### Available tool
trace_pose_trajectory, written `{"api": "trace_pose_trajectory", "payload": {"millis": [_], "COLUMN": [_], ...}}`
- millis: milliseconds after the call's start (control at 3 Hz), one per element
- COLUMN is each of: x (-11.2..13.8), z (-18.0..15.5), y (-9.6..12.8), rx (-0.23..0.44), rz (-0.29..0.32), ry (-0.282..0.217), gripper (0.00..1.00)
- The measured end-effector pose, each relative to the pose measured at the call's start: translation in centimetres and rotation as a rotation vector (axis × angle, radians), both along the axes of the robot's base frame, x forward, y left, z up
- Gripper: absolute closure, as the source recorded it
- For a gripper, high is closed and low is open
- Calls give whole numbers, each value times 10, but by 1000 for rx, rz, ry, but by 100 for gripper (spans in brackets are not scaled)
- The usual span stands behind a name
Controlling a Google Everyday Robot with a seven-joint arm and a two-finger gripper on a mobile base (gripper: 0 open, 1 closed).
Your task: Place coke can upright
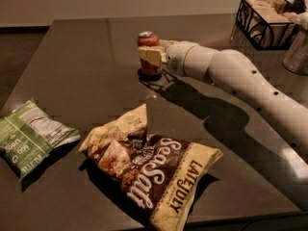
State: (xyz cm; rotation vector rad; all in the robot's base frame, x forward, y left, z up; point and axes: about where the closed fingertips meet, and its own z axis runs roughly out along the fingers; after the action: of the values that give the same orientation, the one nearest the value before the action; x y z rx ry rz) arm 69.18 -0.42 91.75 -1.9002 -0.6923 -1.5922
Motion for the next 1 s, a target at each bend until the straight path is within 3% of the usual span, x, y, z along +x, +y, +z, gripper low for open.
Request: {"api": "trace_pose_trajectory", "payload": {"millis": [1000], "x": [3], "z": [-7], "y": [-5], "rx": [36], "rz": [-48], "ry": [-62], "gripper": [15]}}
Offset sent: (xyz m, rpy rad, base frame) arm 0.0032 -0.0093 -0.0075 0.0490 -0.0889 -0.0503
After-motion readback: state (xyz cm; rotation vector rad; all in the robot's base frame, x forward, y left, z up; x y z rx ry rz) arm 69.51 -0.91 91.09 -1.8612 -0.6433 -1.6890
